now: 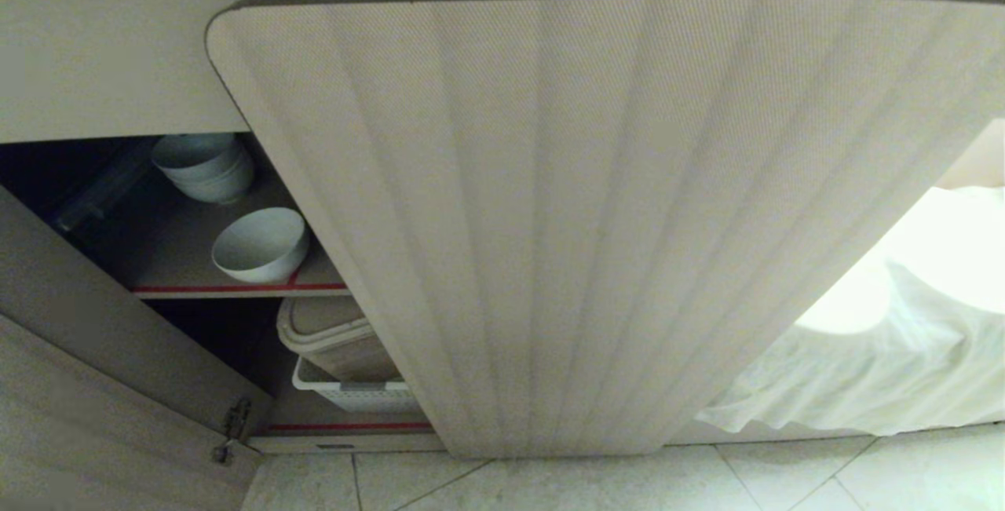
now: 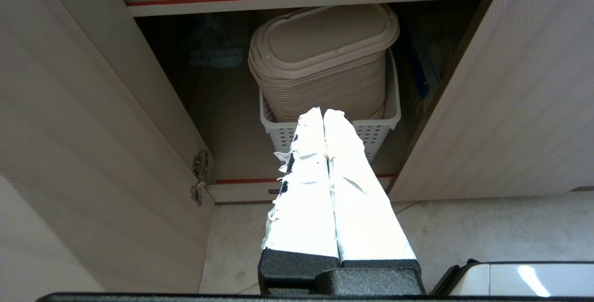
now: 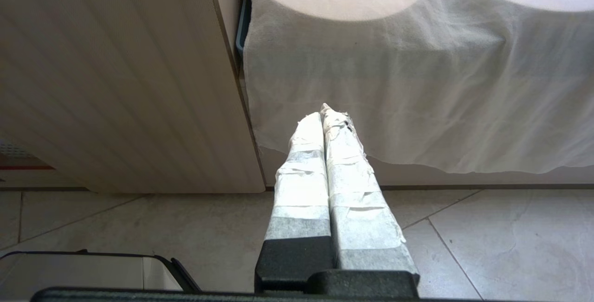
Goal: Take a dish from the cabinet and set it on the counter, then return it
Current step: Take the bowl from the cabinet
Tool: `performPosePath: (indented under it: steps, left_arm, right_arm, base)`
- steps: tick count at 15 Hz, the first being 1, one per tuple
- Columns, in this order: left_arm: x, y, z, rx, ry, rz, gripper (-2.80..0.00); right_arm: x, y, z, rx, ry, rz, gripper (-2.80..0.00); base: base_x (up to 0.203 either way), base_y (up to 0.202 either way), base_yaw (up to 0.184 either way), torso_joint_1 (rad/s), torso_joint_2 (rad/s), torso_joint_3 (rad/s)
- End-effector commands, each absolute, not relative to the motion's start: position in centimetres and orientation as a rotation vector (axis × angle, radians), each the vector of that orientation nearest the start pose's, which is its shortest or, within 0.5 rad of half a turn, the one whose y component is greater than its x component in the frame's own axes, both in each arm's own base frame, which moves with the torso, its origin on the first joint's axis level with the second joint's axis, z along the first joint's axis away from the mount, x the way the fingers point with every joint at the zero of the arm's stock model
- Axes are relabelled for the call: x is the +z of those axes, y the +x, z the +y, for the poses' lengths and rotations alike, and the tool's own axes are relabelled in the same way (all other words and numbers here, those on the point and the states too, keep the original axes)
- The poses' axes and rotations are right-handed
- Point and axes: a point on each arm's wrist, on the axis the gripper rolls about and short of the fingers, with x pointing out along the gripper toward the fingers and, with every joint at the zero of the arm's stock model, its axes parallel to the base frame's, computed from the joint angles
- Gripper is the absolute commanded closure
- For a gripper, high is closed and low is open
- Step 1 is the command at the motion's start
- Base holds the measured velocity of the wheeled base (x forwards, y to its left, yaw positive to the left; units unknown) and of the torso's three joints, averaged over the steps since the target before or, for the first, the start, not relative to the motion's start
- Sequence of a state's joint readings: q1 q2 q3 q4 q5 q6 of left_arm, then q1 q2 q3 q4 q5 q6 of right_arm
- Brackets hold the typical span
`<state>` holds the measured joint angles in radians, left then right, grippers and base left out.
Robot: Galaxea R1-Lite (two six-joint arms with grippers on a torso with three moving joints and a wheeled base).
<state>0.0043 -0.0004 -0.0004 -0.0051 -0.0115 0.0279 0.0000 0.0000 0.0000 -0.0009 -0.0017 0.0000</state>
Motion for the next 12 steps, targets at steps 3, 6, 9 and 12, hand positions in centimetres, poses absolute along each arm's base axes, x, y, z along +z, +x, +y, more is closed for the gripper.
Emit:
performPosePath:
  steps: [3, 6, 9, 12]
  left_arm:
    - [7.7, -2.3, 0.0, -0.011, 0.046, -0.008, 0.0]
    - [8.5, -2.5, -0.1, -0.019, 0.047, -0.008, 0.0]
    - [10.4, -3.2, -0.1, -0.05, 0.042, 0.087, 0.0]
    - [10.7, -2.8, -0.1, -0.054, 0.034, 0.163, 0.0]
  right_arm:
    - [7.6, -2.3, 0.0, -0.002, 0.0, -0.002, 0.0]
    - [7.6, -2.3, 0.0, -0.002, 0.001, -0.001, 0.0]
    - [7.6, -2.3, 0.0, -0.002, 0.001, -0.002, 0.0]
    - [7.6, -2.3, 0.0, -0.002, 0.001, -0.002, 0.0]
  base:
    - [0.0, 0.0, 0.0, 0.0, 0.0, 0.0]
    - [0.0, 0.0, 0.0, 0.0, 0.0, 0.0]
    - [0.0, 0.0, 0.0, 0.0, 0.0, 0.0]
    - [0.0, 0.0, 0.0, 0.0, 0.0, 0.0]
